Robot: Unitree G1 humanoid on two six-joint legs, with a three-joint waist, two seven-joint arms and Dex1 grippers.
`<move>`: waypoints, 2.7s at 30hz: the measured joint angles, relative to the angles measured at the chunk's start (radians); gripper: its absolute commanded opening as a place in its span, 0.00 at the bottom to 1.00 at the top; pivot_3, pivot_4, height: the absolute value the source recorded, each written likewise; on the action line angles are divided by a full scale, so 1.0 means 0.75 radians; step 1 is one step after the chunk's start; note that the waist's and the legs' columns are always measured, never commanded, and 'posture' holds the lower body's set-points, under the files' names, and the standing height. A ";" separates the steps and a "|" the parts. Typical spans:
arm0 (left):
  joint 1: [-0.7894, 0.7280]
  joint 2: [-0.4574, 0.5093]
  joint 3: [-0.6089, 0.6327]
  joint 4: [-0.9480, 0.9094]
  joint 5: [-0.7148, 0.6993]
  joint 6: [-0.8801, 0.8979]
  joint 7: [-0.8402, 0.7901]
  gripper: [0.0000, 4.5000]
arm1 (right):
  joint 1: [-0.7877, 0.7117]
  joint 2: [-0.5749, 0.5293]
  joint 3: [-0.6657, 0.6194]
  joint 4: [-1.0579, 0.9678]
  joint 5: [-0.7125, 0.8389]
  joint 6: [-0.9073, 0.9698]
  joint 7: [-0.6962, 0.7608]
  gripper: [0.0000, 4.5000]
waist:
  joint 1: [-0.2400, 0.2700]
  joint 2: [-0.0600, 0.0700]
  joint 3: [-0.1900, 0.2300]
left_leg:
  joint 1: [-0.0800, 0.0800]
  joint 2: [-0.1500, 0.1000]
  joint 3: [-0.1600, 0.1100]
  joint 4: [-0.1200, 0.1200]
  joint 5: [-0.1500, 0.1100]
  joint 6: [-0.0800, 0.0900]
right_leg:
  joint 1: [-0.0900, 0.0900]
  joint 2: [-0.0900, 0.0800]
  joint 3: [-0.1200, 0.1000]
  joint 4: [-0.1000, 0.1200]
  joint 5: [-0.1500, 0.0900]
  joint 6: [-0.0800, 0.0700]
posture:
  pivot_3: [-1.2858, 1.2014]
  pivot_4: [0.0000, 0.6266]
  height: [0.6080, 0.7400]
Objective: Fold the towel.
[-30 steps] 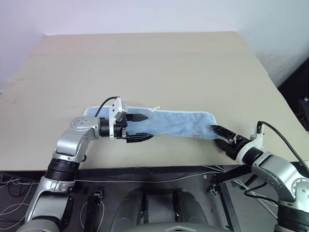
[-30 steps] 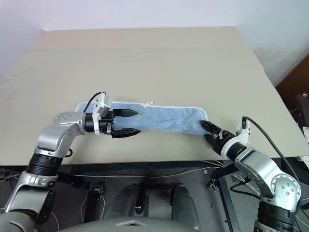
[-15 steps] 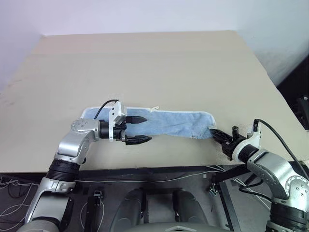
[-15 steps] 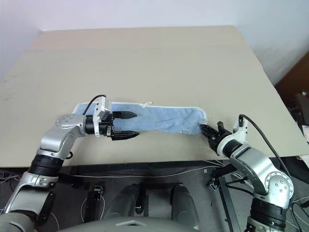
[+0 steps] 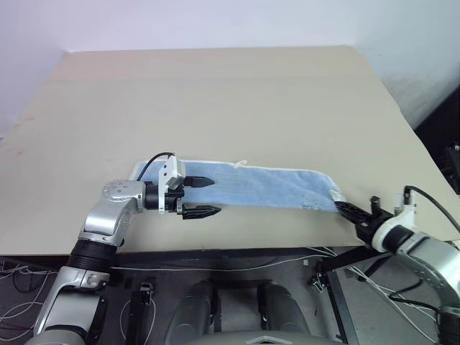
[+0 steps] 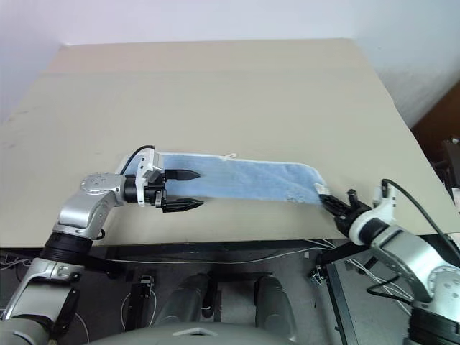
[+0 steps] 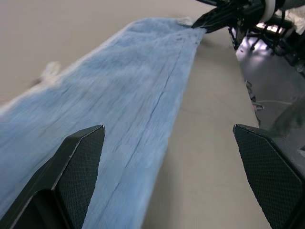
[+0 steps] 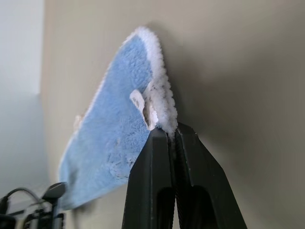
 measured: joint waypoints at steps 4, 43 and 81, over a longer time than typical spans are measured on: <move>-0.001 0.002 0.000 0.019 0.000 -0.002 -0.009 1.00 | 0.000 -0.074 -0.028 0.076 0.000 0.038 0.065 0.01 | -0.001 0.000 0.000 | 0.000 0.000 0.000 0.000 0.000 0.000 | 0.000 0.000 0.000 0.000 0.000 0.000 | 0.52 0.24 1.00; -0.014 0.045 0.015 -0.068 0.024 0.041 0.083 1.00 | -0.730 0.084 0.906 -0.140 -0.661 0.073 0.603 0.01 | -0.003 0.000 0.000 | -0.006 -0.001 -0.001 -0.001 0.000 0.000 | -0.008 0.000 -0.001 0.001 0.003 0.005 | 0.52 0.24 1.00; -0.247 -0.163 -0.041 -0.014 -0.101 0.230 0.120 0.01 | -0.586 0.256 0.857 -0.158 -1.664 -0.475 0.966 0.00 | -0.003 0.000 0.000 | 0.001 -0.002 0.000 0.000 0.000 -0.001 | -0.002 0.004 -0.001 0.005 0.003 0.006 | 0.52 0.24 1.00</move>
